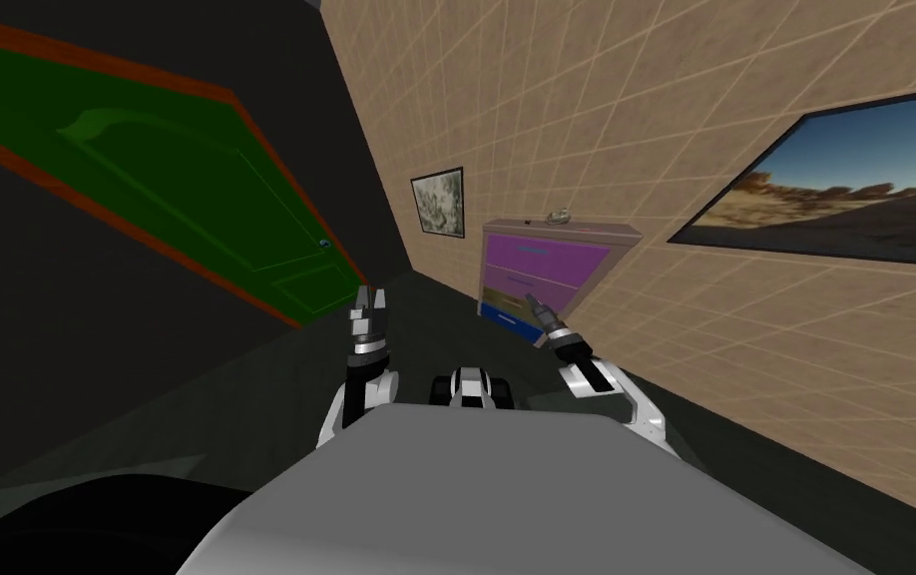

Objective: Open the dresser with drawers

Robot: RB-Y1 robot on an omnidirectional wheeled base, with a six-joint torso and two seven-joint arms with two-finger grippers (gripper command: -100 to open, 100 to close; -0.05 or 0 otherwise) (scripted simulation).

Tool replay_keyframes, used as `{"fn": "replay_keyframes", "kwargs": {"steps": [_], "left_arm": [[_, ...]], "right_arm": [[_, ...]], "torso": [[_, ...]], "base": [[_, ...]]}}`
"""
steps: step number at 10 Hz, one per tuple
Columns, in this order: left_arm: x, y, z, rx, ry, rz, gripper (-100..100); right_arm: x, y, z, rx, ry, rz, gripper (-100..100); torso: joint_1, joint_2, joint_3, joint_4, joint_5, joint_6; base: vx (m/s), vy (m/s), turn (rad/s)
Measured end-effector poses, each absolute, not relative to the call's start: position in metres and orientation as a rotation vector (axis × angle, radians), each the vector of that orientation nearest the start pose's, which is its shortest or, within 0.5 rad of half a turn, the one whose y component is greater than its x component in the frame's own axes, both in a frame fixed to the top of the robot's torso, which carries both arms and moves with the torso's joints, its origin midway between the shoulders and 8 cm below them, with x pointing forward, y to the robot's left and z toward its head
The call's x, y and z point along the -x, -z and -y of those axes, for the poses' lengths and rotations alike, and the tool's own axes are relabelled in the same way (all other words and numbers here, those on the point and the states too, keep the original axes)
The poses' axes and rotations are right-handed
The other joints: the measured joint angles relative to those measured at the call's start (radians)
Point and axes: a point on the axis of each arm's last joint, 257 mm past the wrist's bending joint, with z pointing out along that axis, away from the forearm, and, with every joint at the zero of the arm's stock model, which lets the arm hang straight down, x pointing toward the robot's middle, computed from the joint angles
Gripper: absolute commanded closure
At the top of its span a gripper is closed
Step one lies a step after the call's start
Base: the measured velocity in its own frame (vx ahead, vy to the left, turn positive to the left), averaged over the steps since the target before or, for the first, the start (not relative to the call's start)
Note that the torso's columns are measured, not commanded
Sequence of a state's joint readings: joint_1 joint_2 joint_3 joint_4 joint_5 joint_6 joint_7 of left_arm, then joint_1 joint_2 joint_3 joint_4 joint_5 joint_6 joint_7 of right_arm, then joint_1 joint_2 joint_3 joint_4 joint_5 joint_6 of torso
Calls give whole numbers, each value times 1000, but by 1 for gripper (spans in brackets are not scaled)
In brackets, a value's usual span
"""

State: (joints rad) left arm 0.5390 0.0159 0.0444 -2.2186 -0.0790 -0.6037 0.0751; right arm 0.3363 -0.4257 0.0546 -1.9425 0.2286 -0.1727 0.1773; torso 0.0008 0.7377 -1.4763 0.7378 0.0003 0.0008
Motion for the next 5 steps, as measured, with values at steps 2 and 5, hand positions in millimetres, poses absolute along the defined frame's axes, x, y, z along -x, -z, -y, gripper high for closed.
{"fn": "replay_keyframes", "kwargs": {"steps": [2, 5], "left_arm": [[-334, -4, -285, 611, 1273, -654, 0], [-334, -4, -285, 611, 1273, -654, 0]], "right_arm": [[-452, 187, 299, -355, -640, -1504, -100], [-461, 220, 327, -279, -452, -1615, -100]], "torso": [[0, 0, 0, 0, 0, -1], [0, 0, 0, 0, 0, -1]], "base": [[36, 62, 220], [33, 60, 200]]}}
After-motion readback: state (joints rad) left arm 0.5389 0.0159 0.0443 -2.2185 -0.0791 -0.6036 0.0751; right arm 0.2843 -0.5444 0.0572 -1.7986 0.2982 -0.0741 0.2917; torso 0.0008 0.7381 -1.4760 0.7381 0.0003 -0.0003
